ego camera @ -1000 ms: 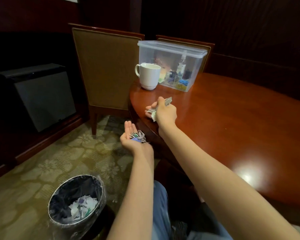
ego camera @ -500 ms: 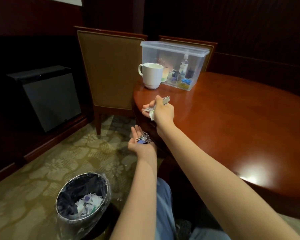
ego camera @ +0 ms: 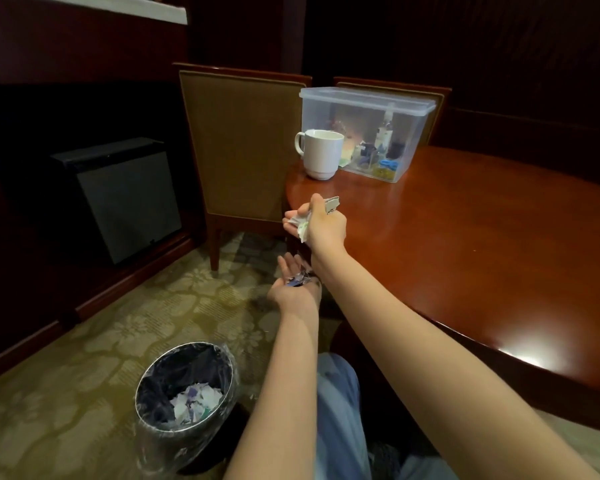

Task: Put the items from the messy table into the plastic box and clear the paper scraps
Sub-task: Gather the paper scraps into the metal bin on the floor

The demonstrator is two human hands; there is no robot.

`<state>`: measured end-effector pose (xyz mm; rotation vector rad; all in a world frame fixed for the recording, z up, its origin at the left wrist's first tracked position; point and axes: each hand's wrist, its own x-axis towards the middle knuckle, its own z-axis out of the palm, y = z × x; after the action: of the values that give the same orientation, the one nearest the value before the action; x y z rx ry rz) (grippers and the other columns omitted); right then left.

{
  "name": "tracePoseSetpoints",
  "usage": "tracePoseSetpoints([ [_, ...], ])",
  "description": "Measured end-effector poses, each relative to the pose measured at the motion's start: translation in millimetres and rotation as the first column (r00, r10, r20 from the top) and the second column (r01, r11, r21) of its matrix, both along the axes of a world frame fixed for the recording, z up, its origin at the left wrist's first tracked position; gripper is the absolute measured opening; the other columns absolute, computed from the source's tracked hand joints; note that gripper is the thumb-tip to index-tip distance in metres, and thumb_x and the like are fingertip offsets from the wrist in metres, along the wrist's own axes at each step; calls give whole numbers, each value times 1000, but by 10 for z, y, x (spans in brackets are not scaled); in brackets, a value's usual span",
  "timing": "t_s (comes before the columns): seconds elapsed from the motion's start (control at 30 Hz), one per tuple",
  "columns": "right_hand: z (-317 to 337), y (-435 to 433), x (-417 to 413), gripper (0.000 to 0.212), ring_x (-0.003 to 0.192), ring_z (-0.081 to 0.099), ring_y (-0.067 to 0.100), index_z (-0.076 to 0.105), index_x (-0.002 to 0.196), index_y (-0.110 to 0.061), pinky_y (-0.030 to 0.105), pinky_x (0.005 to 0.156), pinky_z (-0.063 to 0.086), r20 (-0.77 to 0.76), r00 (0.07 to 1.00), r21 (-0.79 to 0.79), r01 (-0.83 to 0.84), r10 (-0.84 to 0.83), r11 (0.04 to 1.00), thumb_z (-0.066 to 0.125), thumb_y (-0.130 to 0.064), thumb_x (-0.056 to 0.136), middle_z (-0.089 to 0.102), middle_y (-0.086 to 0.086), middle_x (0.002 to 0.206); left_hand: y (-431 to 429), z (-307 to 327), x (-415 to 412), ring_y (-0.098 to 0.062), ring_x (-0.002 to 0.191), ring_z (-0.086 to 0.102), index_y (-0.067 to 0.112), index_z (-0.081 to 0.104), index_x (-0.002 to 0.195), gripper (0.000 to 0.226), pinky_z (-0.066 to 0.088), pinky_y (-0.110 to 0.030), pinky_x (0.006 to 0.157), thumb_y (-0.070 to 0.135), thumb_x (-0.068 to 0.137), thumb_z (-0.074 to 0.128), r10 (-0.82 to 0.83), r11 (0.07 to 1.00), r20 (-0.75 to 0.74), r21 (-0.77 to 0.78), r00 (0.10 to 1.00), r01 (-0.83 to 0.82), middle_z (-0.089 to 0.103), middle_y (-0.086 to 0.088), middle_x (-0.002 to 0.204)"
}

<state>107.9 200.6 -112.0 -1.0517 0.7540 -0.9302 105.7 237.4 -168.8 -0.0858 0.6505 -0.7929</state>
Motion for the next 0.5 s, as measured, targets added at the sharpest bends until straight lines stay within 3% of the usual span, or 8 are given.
tracePoseSetpoints([
  [0.27,-82,62,199,40,56,59,22,51,58,-5,29,58,54,13,1000,23,-9,9,1000,44,-16,96,61,14,65,126,-56,293,-23,135,41,5,47,135,48,33,-28,104,20,103,15,52,999,55,6,997,-52,47,-10,142],
  [0.37,-167,124,362,39,58,59,22,52,60,-5,30,63,54,11,999,95,-35,34,995,43,-16,97,61,13,67,251,-42,449,-22,132,44,6,49,134,47,36,-27,102,18,102,17,80,996,85,30,993,-82,49,-9,140],
  [0.5,-310,251,590,39,50,53,22,49,60,-4,16,33,42,18,998,220,-67,65,973,42,-17,97,58,14,67,405,-25,685,-24,132,44,4,47,135,48,37,-31,100,18,102,16,146,988,76,28,986,-149,48,-10,141],
])
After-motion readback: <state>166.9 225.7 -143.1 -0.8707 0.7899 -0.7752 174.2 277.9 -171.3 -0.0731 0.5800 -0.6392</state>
